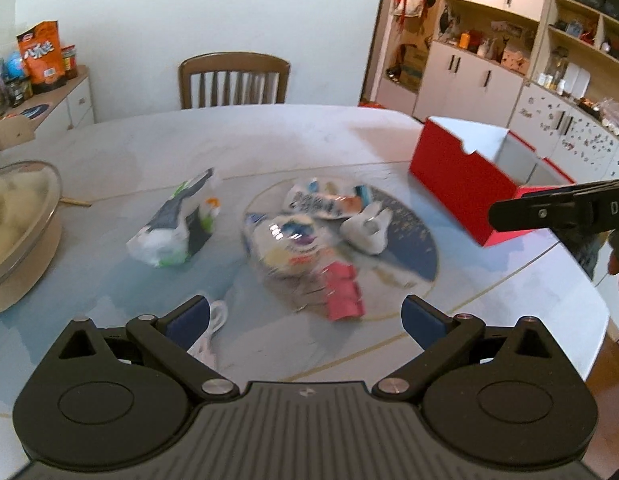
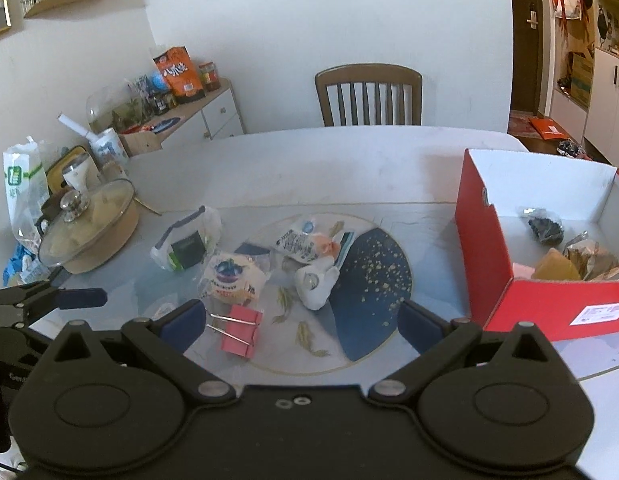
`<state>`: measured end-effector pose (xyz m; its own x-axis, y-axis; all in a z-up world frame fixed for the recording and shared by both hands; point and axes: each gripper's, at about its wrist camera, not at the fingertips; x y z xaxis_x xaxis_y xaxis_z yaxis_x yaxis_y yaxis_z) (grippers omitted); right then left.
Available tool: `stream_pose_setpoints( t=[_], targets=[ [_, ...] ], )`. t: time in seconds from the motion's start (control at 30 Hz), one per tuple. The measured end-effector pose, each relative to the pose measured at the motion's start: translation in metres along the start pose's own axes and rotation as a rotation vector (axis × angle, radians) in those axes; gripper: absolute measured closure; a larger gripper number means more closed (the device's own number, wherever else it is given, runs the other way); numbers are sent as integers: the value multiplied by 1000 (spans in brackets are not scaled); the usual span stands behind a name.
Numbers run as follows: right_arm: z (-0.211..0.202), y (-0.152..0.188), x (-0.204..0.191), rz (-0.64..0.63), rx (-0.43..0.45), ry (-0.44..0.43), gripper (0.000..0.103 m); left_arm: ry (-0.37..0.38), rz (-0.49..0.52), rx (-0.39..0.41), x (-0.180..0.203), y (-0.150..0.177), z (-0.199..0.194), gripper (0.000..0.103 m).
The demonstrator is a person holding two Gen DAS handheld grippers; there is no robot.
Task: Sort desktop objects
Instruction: 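Withdraw both tools from the red shoebox back toward the lazy susan, then grasp the pink binder clip with right tool while left tool grasps white USB cable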
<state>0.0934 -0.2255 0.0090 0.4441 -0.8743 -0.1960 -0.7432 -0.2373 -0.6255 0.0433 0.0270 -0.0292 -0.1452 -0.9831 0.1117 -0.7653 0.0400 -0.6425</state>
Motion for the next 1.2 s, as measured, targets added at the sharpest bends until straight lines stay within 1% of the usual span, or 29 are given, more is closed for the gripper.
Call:
stream_pose_setpoints(
  t=[0.1, 0.23, 0.37, 0.47, 0.73, 0.87, 1.03, 1.17, 1.2],
  targets=[
    [9, 2, -6, -7, -14, 9, 1, -31, -6, -16, -11, 6, 7, 0],
    [23, 6, -17, -32, -29, 10, 1, -54, -21, -37, -26, 10, 18, 0],
    [36, 9, -29, -65, -50, 8, 1, -65, -43, -60, -40, 16, 31, 1],
    [48, 12, -36, -83, -65, 7, 1, -70, -39, -73, -47, 19, 40, 1],
    [81, 17, -56, -108, -100, 12, 4, -90, -14, -67, -53, 22, 51, 1],
    [95, 18, -63, -132, -110, 20, 4, -100, -20, -80, -57, 22, 59, 1],
    [111, 19, -68, -142, -135, 39, 10, -95, -22, -75, -58, 22, 63, 2],
    [121, 20, -70, -142, -149, 41, 13, -87, -13, -83, -57, 24, 65, 8],
    [123, 20, -71, -143, -153, 42, 14, -87, -16, -84, -58, 25, 65, 8]
  ],
)
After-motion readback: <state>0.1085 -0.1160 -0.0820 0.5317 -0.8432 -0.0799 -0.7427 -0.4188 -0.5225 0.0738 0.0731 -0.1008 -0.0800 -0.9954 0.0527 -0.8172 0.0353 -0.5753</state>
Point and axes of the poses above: each gripper's, at about its wrist camera, not at the fingertips, and z roughly the way its jaws point, x to its right, y to its underside, and after that the axes turned 7 degrees about -x, right-handed
